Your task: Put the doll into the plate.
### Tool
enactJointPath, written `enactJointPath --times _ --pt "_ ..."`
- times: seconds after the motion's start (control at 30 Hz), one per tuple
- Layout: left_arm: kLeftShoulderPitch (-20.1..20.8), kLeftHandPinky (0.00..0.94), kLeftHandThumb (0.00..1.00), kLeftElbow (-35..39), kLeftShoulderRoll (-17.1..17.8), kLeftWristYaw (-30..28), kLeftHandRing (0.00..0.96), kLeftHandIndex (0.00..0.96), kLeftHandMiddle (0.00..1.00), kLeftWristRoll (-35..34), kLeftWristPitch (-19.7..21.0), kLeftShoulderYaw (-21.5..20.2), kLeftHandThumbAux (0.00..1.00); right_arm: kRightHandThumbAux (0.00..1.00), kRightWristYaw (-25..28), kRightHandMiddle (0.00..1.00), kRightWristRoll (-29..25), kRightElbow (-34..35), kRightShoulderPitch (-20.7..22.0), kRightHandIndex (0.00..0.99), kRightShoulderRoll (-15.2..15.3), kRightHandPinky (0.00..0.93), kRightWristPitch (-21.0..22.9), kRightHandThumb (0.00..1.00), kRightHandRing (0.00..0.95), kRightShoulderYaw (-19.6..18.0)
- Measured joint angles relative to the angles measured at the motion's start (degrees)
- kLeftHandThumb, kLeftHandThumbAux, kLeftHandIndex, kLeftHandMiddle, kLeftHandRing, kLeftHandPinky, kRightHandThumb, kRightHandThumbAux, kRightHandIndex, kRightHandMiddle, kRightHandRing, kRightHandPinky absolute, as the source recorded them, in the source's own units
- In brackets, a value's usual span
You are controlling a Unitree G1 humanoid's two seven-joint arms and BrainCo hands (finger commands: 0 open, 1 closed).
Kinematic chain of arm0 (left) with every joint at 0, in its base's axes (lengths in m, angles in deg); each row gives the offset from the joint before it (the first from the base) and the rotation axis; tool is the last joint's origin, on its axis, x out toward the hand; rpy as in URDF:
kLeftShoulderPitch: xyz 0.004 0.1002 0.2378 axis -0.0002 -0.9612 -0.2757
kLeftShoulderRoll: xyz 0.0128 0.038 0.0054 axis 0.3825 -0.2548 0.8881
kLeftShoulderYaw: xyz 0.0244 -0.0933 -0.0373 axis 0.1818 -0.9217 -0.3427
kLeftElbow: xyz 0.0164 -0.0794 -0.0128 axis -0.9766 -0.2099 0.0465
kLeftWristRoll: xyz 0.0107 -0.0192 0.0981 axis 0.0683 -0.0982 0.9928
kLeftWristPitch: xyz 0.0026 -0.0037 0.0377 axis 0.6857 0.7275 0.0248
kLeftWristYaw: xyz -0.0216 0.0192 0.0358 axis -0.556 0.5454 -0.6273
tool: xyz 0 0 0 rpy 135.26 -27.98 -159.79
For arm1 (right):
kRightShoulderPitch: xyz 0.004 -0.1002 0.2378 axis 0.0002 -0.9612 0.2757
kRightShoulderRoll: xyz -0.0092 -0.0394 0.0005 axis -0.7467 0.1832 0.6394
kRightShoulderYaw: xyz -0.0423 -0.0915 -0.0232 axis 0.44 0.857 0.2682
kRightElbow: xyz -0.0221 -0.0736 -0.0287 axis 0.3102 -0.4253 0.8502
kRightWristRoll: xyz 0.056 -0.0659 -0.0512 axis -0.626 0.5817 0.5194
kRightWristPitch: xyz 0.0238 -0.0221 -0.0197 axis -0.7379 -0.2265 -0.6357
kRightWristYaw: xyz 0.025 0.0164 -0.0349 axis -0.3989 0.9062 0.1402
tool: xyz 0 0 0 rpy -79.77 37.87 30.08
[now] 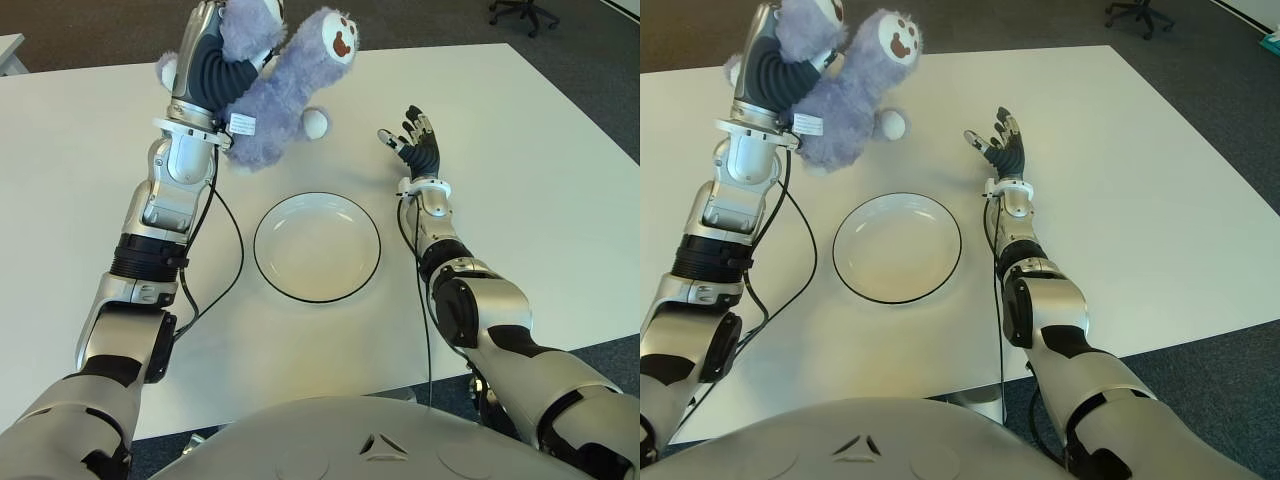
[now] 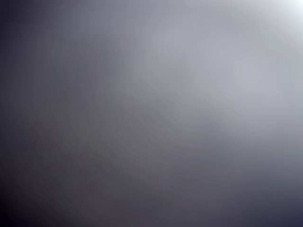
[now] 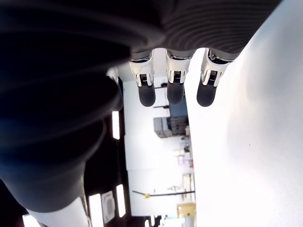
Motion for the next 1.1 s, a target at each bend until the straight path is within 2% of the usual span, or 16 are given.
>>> enactJointPath --times 0.77,1.1 --pt "-1.77 0.863 0.89 4.46 -1.49 0.55 0.888 0.82 0.889 4.22 -0.04 0.13 0.593 0.826 -0.39 0.046 0.05 -0.1 0.2 0.084 -0.12 0.081 0.54 0.105 0.044 0.06" --pt "-3.0 0.836 0.873 7.51 -2.34 0.59 0.862 0.794 0.85 5.29 -0.45 0.56 0.595 0.836 -0.37 0.048 0.01 -0.15 0.29 0.084 -0.22 0.082 0.75 0.112 0.048 -0.03"
